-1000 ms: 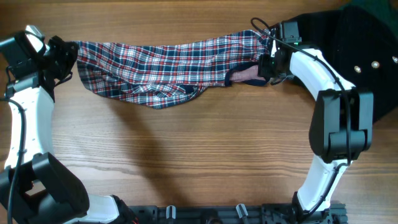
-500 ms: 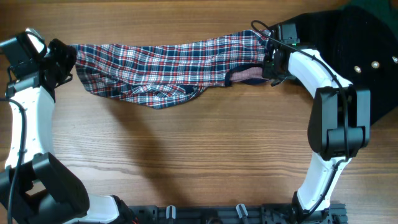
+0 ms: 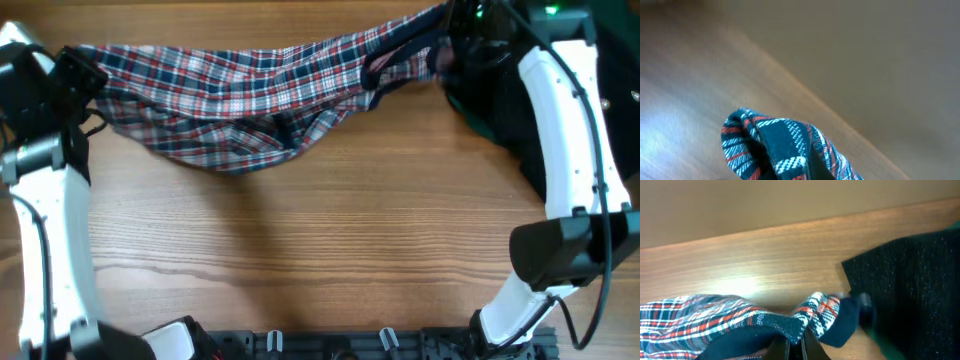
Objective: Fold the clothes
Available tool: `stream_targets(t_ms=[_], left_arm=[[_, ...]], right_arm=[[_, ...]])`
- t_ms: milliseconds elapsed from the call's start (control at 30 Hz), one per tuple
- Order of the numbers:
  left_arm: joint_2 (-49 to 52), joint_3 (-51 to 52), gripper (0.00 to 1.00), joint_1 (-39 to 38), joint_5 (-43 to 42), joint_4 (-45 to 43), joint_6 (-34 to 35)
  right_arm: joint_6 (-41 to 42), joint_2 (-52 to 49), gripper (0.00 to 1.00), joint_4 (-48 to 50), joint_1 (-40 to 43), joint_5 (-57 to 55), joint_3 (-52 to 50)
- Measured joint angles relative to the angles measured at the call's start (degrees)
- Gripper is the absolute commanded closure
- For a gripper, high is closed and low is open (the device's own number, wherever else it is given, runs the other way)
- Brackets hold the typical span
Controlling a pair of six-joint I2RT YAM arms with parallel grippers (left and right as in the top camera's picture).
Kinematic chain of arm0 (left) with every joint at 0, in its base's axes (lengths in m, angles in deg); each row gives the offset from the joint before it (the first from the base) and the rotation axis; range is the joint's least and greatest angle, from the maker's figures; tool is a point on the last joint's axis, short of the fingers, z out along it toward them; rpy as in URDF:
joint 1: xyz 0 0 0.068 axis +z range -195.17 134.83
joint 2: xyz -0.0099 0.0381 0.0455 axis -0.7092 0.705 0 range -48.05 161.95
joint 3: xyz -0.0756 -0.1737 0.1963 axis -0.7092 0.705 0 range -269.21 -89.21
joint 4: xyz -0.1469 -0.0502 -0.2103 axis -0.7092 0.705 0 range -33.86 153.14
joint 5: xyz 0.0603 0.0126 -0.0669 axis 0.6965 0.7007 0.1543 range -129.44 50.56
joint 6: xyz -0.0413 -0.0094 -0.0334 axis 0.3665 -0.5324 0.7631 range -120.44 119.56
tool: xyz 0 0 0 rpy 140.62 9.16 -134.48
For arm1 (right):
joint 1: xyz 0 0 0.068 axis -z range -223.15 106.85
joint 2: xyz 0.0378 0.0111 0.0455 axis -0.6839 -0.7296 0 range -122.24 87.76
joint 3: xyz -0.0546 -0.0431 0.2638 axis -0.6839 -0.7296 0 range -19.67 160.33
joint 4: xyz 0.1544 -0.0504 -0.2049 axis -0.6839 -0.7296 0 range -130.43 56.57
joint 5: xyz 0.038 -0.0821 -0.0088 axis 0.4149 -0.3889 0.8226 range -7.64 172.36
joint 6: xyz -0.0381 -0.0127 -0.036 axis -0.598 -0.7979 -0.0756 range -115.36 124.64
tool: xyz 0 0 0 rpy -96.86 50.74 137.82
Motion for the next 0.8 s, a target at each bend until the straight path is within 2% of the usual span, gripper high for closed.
stream_targets(t_ms=[233,433,533,800], left_arm=[[-7.8,0.0,0.91,0.1,3.6,-3.3,-1.8],[-9.5,0.0,0.96,2.3,6.8,-5.7,-2.0],[-9.5,0.0,0.96,3.6,7.1,-5.6,-2.1],[-15.2,-5.1,0.96,4.1,7.4,5.4,-2.2]], right_arm=[[-0.7,-0.2,0.96,-6.3,0.0,4.9,3.8],[-2.0,0.0,0.96,-13.9,0.0,5.7,17.5],[-2.2,0.9,0.96,-18.2,0.0,4.8,21.1],[0.0,7.8,0.96,-22.9,2.2,4.1,21.7]])
